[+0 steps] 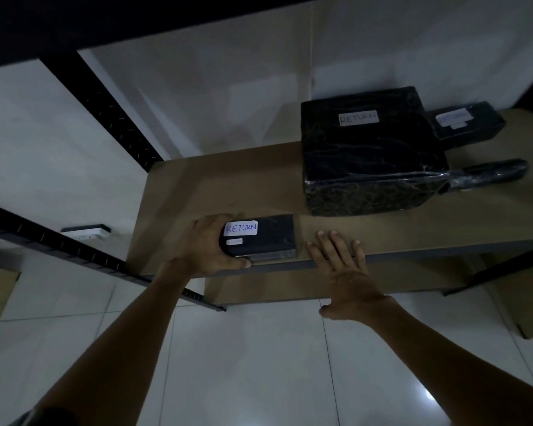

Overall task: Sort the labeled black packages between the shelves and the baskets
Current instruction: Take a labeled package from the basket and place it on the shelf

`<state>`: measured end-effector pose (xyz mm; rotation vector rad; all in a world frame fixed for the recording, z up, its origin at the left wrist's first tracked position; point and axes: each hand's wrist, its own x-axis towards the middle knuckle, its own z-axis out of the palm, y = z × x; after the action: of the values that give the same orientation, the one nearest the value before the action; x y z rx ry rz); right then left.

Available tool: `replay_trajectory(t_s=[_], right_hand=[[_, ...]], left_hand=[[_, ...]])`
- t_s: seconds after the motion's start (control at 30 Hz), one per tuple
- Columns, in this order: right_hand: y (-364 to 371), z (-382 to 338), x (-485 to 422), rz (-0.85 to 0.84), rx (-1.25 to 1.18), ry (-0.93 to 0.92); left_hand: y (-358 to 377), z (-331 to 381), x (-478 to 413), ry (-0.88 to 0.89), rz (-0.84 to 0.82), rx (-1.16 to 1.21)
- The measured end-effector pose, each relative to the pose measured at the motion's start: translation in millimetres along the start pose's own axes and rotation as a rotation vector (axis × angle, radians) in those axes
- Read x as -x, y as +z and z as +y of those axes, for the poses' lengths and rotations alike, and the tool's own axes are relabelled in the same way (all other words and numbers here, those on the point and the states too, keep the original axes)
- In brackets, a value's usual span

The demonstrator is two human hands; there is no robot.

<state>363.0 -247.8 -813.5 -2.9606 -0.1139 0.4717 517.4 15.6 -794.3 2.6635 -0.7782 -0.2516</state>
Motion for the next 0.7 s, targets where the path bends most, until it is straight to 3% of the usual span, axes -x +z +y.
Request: replay_trajectory(t_s=[0.17, 0.7], right_hand=[[3, 0, -1, 0.005, 0.016, 0.0], [6, -2, -2, -0.035, 0.071, 0.007]], left_hand=[[14, -9, 8, -0.023, 0.112, -0.156], [28, 2, 28, 0.01, 0.373, -0.149]])
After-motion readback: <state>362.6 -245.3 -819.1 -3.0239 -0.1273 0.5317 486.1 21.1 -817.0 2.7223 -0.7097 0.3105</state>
